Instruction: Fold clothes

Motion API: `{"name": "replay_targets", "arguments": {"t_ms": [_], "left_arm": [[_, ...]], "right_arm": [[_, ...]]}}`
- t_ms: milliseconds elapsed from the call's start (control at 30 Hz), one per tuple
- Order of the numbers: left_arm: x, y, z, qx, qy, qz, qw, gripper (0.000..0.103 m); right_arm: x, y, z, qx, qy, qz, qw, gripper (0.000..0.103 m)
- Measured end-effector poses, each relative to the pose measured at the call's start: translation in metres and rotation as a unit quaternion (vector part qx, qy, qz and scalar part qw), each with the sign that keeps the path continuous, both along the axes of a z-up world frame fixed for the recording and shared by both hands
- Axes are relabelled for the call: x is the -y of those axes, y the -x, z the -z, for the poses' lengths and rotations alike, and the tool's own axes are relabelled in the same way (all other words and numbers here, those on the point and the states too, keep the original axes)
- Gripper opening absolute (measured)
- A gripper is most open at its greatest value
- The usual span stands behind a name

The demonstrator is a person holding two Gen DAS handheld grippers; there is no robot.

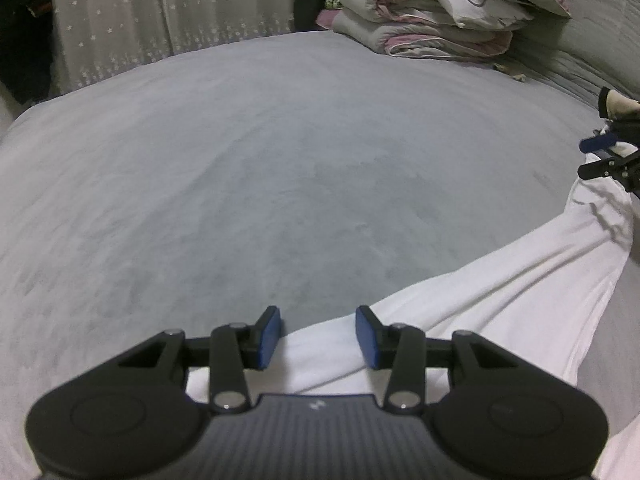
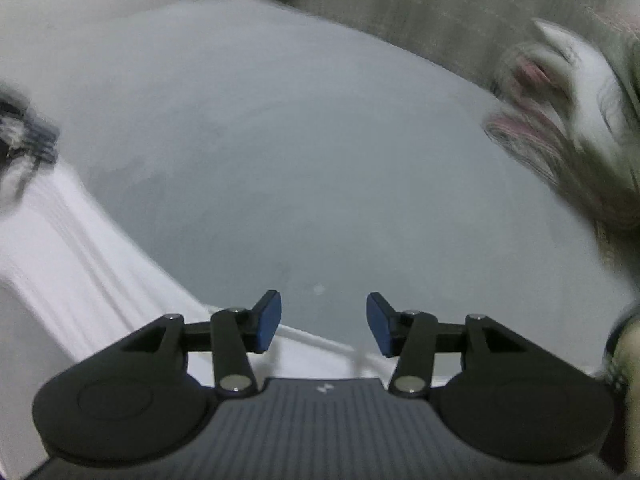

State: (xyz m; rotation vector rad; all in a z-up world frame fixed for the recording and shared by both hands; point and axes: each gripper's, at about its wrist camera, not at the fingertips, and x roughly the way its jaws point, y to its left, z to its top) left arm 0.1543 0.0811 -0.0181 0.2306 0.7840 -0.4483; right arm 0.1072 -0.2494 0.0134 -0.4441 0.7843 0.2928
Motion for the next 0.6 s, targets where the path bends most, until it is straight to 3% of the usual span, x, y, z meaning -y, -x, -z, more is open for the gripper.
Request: {"name": "replay_targets", "arguments": {"t_ms": [67, 367, 433, 500, 600], "left_arm": [[-0.001, 0.000, 0.001, 0.000, 0.000, 0.000, 1.0000, 0.043], [0.000, 0.001, 0.001, -0.001, -0.004, 0.008, 1.0000, 0.043], [0.000, 0.001, 0.001, -0.001, -0.006, 0.010, 0.9999, 0.043], [0.000, 0.001, 0.002, -0.001, -0.007, 0.012, 0.9999, 0.043], [-0.002, 0.001, 0.000, -0.003, -0.005, 0.013, 0.9999, 0.043]], "right_arm": [[-0.006, -0.001, 0.004, -0.010, 0.027, -0.030, 0.999, 0.051], [-0.019, -0.019, 0.021, -0.076, 0.089, -0.109, 0.987, 0.032], [-0.021, -0.021, 0.025, -0.088, 0.089, -0.117, 0.985, 0.026], [-0.023, -0.023, 0.028, -0.100, 0.085, -0.125, 0.983, 0.003], [-0.031, -0.017, 0.029, -0.094, 0.089, -0.131, 0.983, 0.002]]}}
